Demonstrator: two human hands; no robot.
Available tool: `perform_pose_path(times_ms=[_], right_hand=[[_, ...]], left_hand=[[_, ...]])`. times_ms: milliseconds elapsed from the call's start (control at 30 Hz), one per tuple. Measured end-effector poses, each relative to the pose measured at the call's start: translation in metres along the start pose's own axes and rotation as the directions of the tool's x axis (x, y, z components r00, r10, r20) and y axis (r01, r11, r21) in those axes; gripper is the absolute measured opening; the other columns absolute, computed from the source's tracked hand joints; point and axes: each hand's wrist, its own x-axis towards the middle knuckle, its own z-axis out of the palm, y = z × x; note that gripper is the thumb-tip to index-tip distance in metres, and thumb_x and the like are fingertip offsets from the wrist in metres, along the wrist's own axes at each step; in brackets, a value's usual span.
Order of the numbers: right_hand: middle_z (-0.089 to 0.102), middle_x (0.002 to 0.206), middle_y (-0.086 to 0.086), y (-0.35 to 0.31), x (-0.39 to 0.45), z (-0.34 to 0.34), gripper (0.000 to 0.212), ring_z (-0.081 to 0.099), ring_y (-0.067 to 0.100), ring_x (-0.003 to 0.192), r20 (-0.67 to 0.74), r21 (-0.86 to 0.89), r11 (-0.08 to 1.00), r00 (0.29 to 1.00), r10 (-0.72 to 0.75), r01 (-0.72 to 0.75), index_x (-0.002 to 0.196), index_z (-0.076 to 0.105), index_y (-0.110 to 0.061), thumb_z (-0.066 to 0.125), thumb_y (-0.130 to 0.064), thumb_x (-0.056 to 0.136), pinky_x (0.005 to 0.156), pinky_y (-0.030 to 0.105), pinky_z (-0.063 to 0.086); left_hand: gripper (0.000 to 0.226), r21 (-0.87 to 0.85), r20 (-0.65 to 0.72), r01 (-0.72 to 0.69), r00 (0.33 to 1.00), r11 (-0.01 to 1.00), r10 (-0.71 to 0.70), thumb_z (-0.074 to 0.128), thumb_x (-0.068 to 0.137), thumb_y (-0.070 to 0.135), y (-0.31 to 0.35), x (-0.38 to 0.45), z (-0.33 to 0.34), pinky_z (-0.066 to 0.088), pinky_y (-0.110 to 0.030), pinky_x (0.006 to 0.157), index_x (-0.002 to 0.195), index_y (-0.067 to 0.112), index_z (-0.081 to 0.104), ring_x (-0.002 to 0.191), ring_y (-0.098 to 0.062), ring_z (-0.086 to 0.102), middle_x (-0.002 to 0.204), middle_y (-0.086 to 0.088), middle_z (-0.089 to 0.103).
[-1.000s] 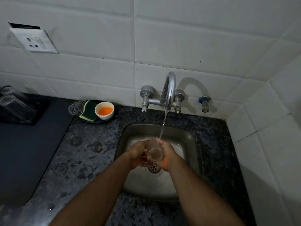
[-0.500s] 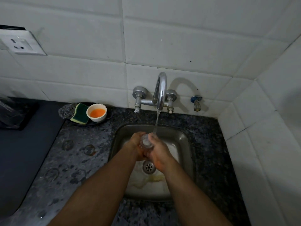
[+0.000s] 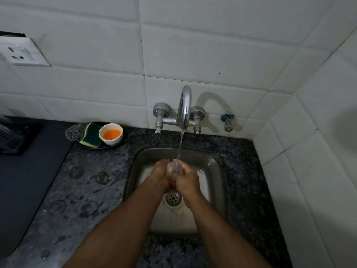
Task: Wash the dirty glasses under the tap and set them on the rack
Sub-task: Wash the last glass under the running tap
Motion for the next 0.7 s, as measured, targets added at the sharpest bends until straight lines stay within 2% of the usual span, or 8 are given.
perform_pose_path(times_ms=[67,133,200,267,333,433,600,700], right_hand=[[0.081,0.107,-0.001,0.000,0.000,0.001,0.027,0.077,0.018,0.100,-0.007,0.062,0.998,1.000,0.013,-0.012,0.115,0.078,-0.033,0.080,-0.021,0.092,0.090,0.048,0.064],[0.082,0.099,-0.001,-0.003,-0.001,0.005,0.010,0.079,0.019,0.094,-0.086,0.091,0.995,0.996,0.036,-0.028,0.096,0.081,-0.036,0.074,-0.029,0.097,0.089,0.048,0.064],[0.082,0.092,-0.001,-0.004,-0.001,0.008,0.021,0.078,0.019,0.090,-0.160,0.039,0.999,0.987,0.036,-0.030,0.083,0.079,-0.034,0.069,-0.035,0.101,0.091,0.046,0.064],[0.081,0.097,0.000,-0.003,-0.002,0.010,0.021,0.077,0.020,0.095,-0.113,-0.031,0.999,0.993,0.019,-0.023,0.087,0.078,-0.035,0.065,-0.036,0.103,0.093,0.047,0.063],[0.079,0.112,0.002,-0.006,-0.008,0.007,0.012,0.074,0.019,0.104,0.026,-0.087,0.996,1.000,0.005,-0.003,0.106,0.075,-0.037,0.065,-0.030,0.102,0.096,0.047,0.061],[0.075,0.117,-0.003,-0.003,-0.013,0.004,0.041,0.071,0.014,0.107,0.096,-0.160,0.987,0.995,0.003,0.013,0.127,0.068,-0.029,0.082,-0.024,0.090,0.095,0.039,0.062],[0.082,0.094,0.002,-0.002,-0.009,0.012,0.017,0.079,0.023,0.092,-0.083,0.096,0.986,0.986,0.141,-0.133,0.103,0.082,-0.023,0.083,-0.017,0.088,0.089,0.051,0.064],[0.081,0.089,0.001,-0.007,-0.010,0.012,0.005,0.079,0.019,0.086,-0.147,0.109,0.989,0.982,0.119,-0.104,0.097,0.082,-0.024,0.079,-0.025,0.093,0.084,0.043,0.066]], left_hand=[[0.042,-0.007,-0.018,-0.019,1.000,1.000,0.019,0.040,0.104,0.033,0.001,-0.002,-0.001,0.044,-0.029,0.058,0.079,0.008,0.062,0.059,-0.026,0.059,0.056,-0.013,0.062],[0.042,-0.005,-0.024,-0.038,0.999,0.999,0.038,0.039,0.105,0.029,0.000,-0.004,-0.001,0.043,-0.029,0.057,0.076,0.008,0.059,0.054,-0.024,0.058,0.050,-0.012,0.058],[0.041,-0.004,-0.010,-0.037,0.999,0.999,0.037,0.037,0.106,0.027,-0.004,-0.005,0.000,0.042,-0.029,0.057,0.075,0.009,0.057,0.059,-0.024,0.055,0.048,-0.011,0.057],[0.041,-0.016,-0.015,-0.038,0.999,0.999,0.037,0.036,0.107,0.027,-0.006,-0.003,-0.005,0.042,-0.028,0.058,0.077,0.008,0.058,0.062,-0.024,0.055,0.048,-0.011,0.059],[0.042,-0.017,-0.015,-0.035,0.999,0.999,0.035,0.037,0.106,0.030,-0.006,-0.003,-0.010,0.042,-0.029,0.057,0.079,0.008,0.061,0.062,-0.024,0.057,0.049,-0.011,0.061],[0.041,-0.031,-0.058,-0.025,0.998,0.999,0.024,0.041,0.105,0.033,-0.007,-0.003,-0.014,0.046,-0.031,0.061,0.082,0.007,0.063,0.067,-0.027,0.060,0.051,-0.012,0.065],[0.041,0.027,-0.056,-0.042,0.998,0.999,0.043,0.040,0.105,0.025,-0.010,-0.006,-0.008,0.039,-0.028,0.054,0.074,0.007,0.058,0.060,-0.023,0.052,0.040,-0.009,0.055],[0.041,0.004,-0.043,-0.053,0.998,0.999,0.053,0.040,0.105,0.024,-0.008,-0.011,-0.005,0.041,-0.026,0.051,0.072,0.009,0.057,0.051,-0.022,0.055,0.041,-0.008,0.053]])
